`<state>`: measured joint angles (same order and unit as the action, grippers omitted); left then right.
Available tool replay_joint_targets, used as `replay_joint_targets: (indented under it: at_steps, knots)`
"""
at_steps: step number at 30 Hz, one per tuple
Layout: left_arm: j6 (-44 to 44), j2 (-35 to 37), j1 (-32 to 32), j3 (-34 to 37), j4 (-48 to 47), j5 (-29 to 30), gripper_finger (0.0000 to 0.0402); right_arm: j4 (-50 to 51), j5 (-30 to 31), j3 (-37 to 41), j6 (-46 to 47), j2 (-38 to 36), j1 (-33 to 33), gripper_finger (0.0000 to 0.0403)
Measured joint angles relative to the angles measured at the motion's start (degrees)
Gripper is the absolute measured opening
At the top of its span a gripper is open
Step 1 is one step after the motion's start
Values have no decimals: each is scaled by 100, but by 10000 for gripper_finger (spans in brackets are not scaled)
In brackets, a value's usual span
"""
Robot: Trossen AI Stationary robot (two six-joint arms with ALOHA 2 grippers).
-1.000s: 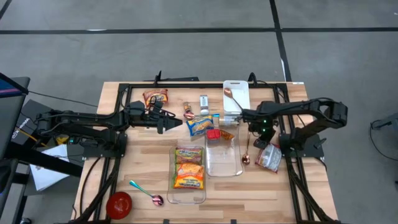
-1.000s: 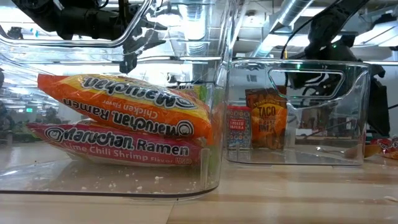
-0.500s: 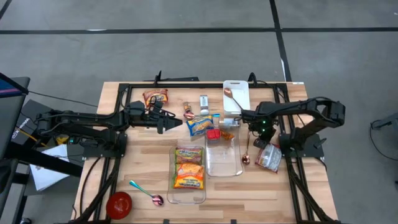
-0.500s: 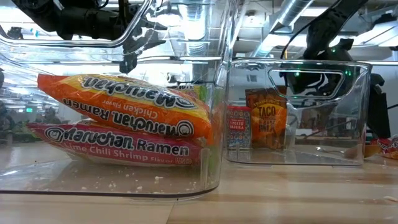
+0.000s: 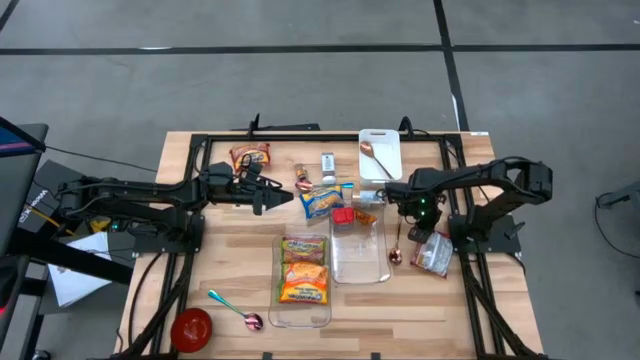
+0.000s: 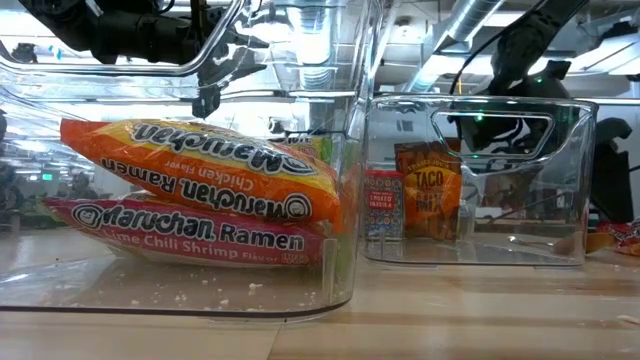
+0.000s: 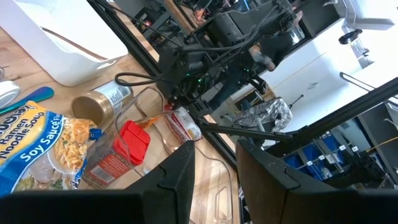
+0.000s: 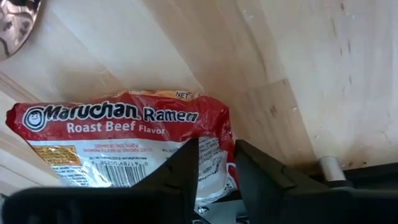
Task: Pick & Place Food Item
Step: Put the bottom red noodle pack into the left transparent bin
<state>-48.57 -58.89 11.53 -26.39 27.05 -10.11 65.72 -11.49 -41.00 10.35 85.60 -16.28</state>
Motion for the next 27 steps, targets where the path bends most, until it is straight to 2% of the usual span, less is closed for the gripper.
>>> replay_joint_targets:
  at_steps: [7,15,27]
  knots:
    - [-12,0,0,0,0,0,112,26,-3,49,-9,0,21,9]
    - [-14,0,0,0,0,-12,112,123,-59,49,-28,-173,189,1]
    - [-16,0,-2,0,0,-15,112,403,-221,-245,645,-1374,661,0]
